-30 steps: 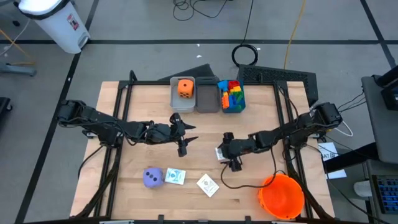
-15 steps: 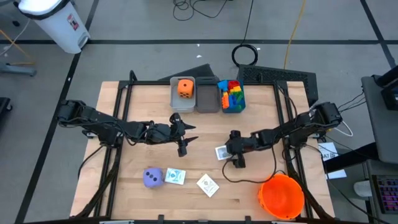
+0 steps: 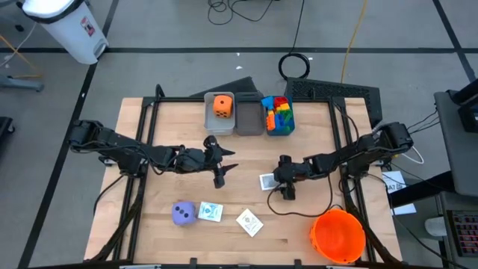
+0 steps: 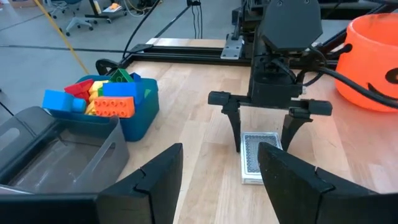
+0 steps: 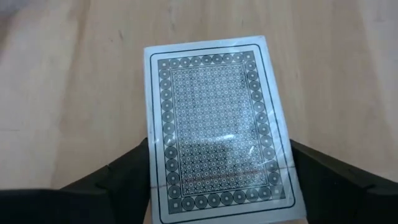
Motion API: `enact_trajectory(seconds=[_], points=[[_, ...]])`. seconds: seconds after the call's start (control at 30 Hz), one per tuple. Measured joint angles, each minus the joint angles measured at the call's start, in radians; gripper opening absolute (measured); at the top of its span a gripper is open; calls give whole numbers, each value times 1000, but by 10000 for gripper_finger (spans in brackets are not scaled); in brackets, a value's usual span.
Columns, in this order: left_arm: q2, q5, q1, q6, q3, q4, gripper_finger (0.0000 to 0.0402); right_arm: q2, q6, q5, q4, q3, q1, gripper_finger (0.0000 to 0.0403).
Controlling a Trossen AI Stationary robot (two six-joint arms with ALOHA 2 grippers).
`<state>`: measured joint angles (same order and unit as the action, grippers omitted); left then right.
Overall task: Pick & Place Toys
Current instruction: Put the green playing cards into the black bin
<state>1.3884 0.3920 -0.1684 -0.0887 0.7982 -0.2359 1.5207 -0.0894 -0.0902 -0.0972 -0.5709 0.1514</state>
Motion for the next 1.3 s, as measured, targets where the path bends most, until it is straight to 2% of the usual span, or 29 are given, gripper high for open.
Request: enact_trajectory(seconds=[0.13,0.3,0.4,0.53,0.8,1.0,1.1,1.17,1.23,1.3], points=[[4,0,1,-106,0,-12,214,-52,97,-67,-23,-16,20,306],[78,-2,23,-254,0,-147,214,-99,357,-382,-157,-45,70,306],[146,-9,37,-256,1,-260,214,-101,490,-520,-290,-44,86,306],[209,-10,60,-235,0,-342,214,-101,621,-603,-414,-45,102,306],[282,-132,97,-289,26,-394,214,-101,687,-619,-502,-45,105,306],[337,-151,103,-285,61,-422,206,-98,671,-613,-504,-45,105,306],[339,-156,102,-286,62,-425,166,-94,629,-578,-492,-46,102,310],[339,-159,104,-291,64,-426,122,-94,593,-562,-489,-45,102,331],[330,-159,104,-233,64,-419,73,-94,549,-536,-499,-46,102,360],[300,-160,108,-134,63,-396,68,-96,527,-535,-500,-47,107,383]])
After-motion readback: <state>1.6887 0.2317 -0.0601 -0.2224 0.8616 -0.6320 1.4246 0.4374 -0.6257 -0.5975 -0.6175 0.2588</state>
